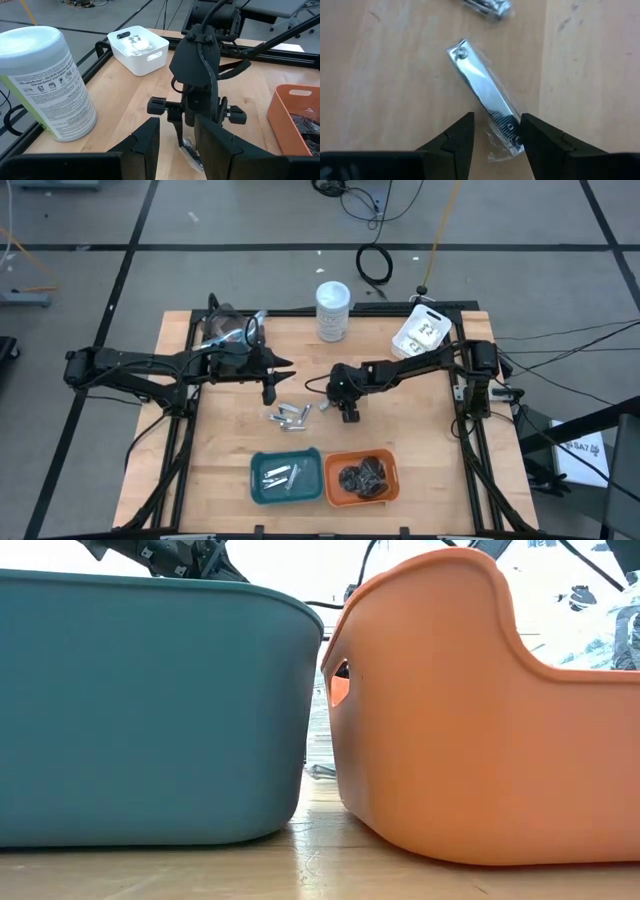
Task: Pick & Place Travel size toiletries
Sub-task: Put the silver nail cutter into the green bin
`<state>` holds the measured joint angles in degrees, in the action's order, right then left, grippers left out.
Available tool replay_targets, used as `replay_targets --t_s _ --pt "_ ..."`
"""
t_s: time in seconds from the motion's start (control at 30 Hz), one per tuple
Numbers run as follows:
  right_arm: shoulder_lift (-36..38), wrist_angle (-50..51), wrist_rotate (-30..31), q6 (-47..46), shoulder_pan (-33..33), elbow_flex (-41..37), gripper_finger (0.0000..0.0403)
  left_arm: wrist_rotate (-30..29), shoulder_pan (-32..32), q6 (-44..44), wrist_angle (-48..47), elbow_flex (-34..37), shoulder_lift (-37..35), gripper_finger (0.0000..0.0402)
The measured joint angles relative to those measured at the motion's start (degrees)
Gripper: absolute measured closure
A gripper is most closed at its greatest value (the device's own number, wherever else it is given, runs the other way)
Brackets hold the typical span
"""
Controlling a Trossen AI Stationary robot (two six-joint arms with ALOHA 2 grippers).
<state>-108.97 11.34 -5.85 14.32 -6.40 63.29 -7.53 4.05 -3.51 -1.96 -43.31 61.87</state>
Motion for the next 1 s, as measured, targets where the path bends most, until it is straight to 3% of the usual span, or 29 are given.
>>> replay_targets --t_s 0.23,0.47,0.77,1.0 --pt "-0.04 7.94 -3.47 -0.32 0.55 -0.02 0.0266 0.00 0.00 -0.27 0.00 0.00 0.00 0.0279" --pt "2.11 7.63 -3.27 -4.27 0.85 -0.21 0.0257 0.00 0.00 -0.30 0.00 0.00 0.00 0.0279" --pt "6.97 5.54 -3.07 -0.99 1.16 -0.35 0.0189 0.00 -0.02 -0.50 0.00 0.00 0.00 0.0279" --pt "5.63 2.44 -3.19 1.61 2.10 -0.23 0.0133 0.00 -0.02 -1.07 -0.07 0.00 0.00 0.0279"
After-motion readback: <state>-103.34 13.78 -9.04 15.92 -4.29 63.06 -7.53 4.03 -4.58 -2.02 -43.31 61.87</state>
